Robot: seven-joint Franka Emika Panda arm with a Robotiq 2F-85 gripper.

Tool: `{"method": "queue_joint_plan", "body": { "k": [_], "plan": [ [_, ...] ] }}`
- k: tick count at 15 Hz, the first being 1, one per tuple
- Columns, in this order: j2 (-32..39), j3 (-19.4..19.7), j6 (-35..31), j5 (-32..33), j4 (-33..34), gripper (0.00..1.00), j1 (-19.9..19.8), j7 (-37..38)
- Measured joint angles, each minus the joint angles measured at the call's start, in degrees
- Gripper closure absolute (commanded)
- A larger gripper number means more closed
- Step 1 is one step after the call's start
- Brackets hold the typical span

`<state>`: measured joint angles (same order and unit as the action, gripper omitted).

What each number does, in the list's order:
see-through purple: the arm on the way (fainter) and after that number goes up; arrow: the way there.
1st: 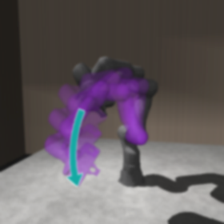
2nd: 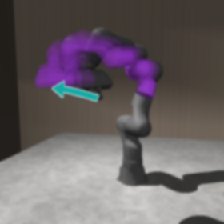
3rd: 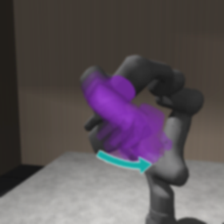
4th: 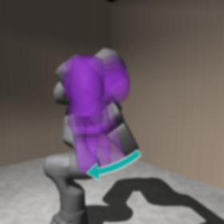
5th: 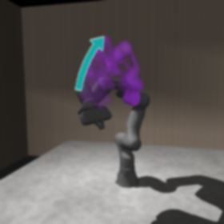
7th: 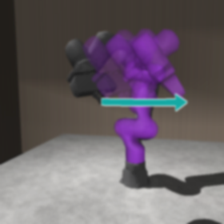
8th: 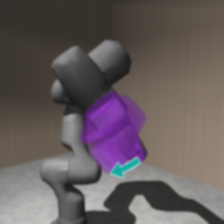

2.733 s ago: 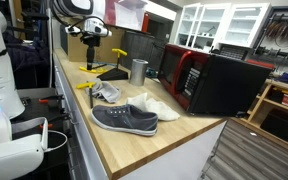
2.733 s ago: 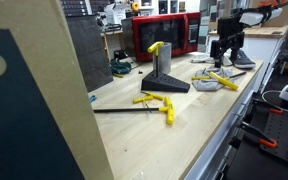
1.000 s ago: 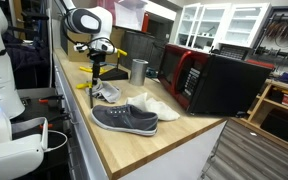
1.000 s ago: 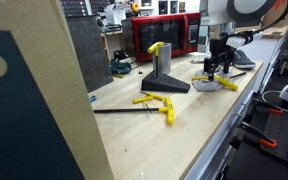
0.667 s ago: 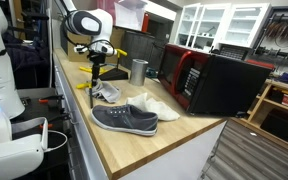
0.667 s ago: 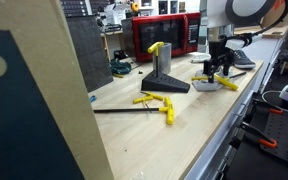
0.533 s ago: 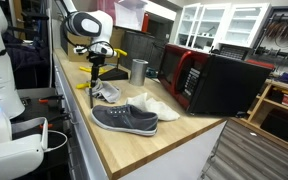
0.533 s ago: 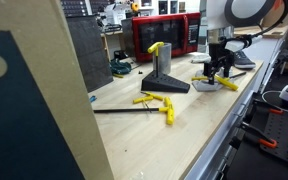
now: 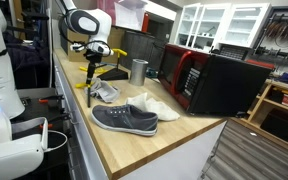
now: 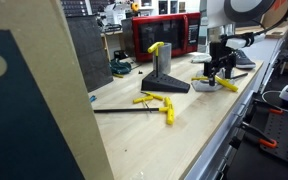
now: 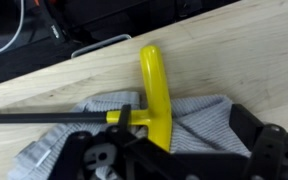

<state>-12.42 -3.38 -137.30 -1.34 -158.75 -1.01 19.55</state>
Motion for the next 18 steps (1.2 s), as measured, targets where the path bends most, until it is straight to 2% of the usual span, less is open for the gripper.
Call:
{"method": "queue_joint_plan", "body": {
  "k": [8,17,18],
  "plan": [
    [-5.48,-0.74,4.53,-0.09,-0.06,0.0,1.53,0.01],
    [-1.19,-0.73,4.23,4.13,-0.09,0.0,0.29,0.01],
    [-0.36,-0.73,3.81,4.71,-0.1,0.25,0.07,0.05]
  ]
}}
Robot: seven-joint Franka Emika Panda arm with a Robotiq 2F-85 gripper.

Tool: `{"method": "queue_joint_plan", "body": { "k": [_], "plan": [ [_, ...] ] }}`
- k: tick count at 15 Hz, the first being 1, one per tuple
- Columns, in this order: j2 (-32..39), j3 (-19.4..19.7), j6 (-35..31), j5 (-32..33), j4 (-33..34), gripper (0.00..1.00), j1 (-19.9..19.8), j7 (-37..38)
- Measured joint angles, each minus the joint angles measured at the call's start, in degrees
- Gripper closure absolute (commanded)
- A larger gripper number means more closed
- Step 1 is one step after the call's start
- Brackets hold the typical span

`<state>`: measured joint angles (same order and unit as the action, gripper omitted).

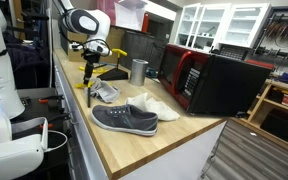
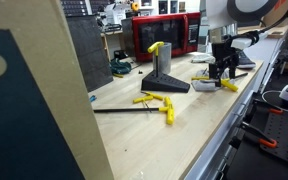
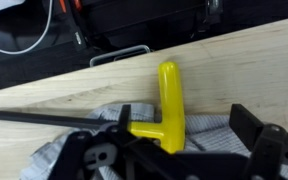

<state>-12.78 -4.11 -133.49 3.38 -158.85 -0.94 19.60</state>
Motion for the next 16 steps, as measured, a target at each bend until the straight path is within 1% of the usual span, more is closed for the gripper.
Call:
{"method": "queue_joint_plan", "body": {
  "k": [1,2,3,5,8,10,11,12,16],
  "plan": [
    [0.91,0.01,-0.64,0.49,0.0,0.28,-0.18,0.04],
    [1.85,0.02,-1.53,0.88,0.0,0.34,-0.3,0.07],
    [2.69,0.03,-2.12,1.2,0.0,0.44,-0.37,0.2],
    [3.72,0.04,-2.88,1.54,0.01,0.56,-0.37,0.63],
    [3.9,0.22,-2.95,2.27,0.06,0.8,-0.38,0.86],
    [3.82,0.3,-2.95,2.28,0.08,0.93,-0.37,0.86],
    [3.73,0.3,-2.95,2.28,0.08,0.98,-0.36,0.86],
    [3.62,0.31,-2.95,2.27,0.07,0.94,-0.35,0.86],
    [2.61,0.25,-2.91,0.97,0.08,0.94,0.29,0.26]
  ]
}}
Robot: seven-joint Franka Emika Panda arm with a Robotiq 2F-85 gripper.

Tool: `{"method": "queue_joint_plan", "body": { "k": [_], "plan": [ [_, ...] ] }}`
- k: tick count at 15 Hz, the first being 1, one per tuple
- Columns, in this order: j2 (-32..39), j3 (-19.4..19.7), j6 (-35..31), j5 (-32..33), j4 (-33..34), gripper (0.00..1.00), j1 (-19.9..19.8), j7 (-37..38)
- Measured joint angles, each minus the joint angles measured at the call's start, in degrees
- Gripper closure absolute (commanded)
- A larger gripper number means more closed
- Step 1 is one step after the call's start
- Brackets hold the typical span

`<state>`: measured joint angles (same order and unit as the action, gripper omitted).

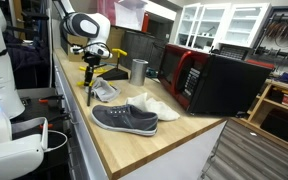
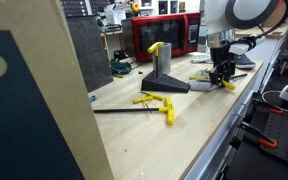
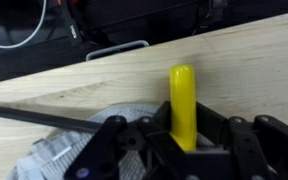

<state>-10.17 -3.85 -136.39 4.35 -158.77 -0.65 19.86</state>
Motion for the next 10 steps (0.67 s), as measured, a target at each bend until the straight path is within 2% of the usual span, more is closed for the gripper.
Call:
{"method": "queue_joint_plan", "body": {
  "k": [6,10],
  "plan": [
    [-8.44,-0.39,2.95,-3.82,0.01,0.94,2.75,-0.6],
    [-15.3,-1.34,5.65,-4.19,-0.02,0.94,3.46,-0.6]
  ]
}}
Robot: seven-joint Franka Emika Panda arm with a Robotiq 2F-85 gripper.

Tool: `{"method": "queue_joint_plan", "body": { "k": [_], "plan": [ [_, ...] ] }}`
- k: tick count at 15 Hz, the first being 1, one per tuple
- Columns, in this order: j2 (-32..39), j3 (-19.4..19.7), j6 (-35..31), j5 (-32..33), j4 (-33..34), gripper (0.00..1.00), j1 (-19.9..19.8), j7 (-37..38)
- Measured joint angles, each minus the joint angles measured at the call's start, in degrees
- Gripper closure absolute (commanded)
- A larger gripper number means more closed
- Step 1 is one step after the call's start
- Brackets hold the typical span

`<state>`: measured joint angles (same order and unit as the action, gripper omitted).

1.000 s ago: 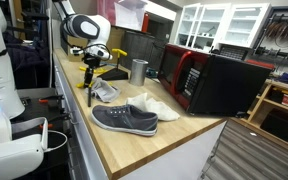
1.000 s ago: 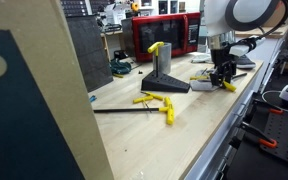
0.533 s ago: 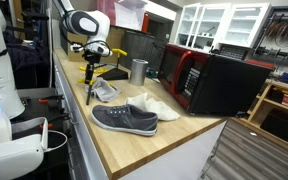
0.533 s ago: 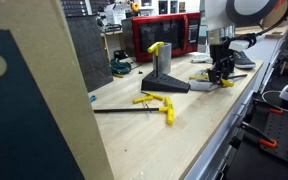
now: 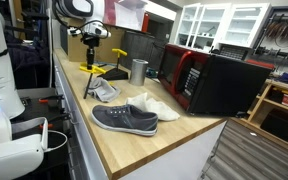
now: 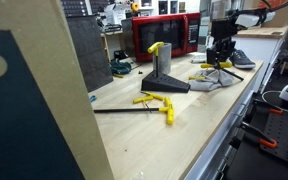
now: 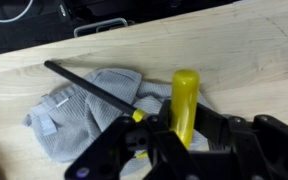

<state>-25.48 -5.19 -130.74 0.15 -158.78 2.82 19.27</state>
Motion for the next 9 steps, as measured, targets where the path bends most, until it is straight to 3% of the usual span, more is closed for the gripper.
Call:
{"method": "queue_joint_plan", "body": {
  "k": [9],
  "plan": [
    [-8.71,-0.36,-0.1,-1.52,1.02,0.94,0.23,0.0]
  ]
}}
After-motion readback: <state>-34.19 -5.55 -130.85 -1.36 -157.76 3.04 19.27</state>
